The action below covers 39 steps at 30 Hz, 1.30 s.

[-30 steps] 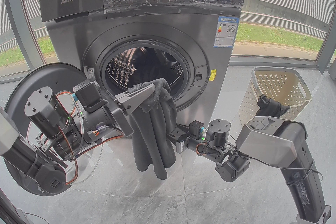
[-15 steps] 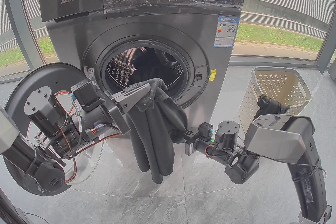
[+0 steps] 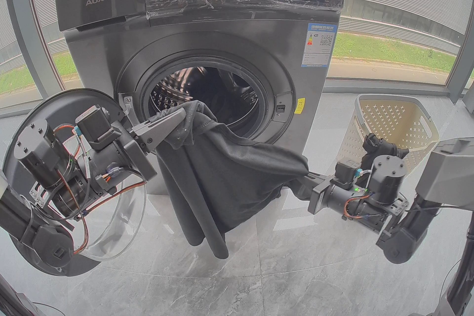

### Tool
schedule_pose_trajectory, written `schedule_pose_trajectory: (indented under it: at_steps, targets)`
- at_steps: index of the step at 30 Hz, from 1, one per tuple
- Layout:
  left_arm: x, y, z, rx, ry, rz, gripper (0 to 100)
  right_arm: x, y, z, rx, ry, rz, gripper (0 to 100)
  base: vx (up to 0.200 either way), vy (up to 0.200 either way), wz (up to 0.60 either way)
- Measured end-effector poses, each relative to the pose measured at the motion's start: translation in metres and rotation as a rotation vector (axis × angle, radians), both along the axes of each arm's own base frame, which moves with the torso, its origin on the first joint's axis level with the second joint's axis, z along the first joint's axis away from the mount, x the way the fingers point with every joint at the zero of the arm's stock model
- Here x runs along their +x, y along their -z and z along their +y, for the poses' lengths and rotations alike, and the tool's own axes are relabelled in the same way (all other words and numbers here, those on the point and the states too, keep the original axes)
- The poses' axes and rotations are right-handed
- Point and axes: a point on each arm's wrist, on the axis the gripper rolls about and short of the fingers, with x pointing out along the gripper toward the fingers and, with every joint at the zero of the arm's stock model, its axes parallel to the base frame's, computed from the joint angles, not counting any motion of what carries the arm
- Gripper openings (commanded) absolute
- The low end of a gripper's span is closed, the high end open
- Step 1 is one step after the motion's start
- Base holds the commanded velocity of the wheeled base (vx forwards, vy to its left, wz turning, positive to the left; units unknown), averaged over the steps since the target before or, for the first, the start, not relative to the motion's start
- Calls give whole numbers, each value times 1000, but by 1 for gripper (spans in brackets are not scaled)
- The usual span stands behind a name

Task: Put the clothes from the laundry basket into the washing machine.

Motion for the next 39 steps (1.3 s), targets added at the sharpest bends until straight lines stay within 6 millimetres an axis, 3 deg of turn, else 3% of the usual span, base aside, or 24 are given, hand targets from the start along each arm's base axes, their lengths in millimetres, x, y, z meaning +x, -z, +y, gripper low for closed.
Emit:
schedule_pose_trajectory:
  at_steps: [6, 12, 28, 39]
  targets:
    - [-8, -1, 6, -5, -8, 9, 0, -23, -44, -12, 92, 12, -83, 0, 0, 0, 0]
    - [-10, 1, 13, 1, -36, 14, 0, -26, -70, -17, 149, 61, -162, 0, 0, 0, 0]
    - [-6, 5, 22, 40, -85, -4, 0, -27, -106, -17, 229, 105, -280, 0, 0, 0, 0]
    - [-2, 8, 23, 50, -101, -1, 0, -28, -115, -14, 251, 95, -309, 0, 0, 0, 0]
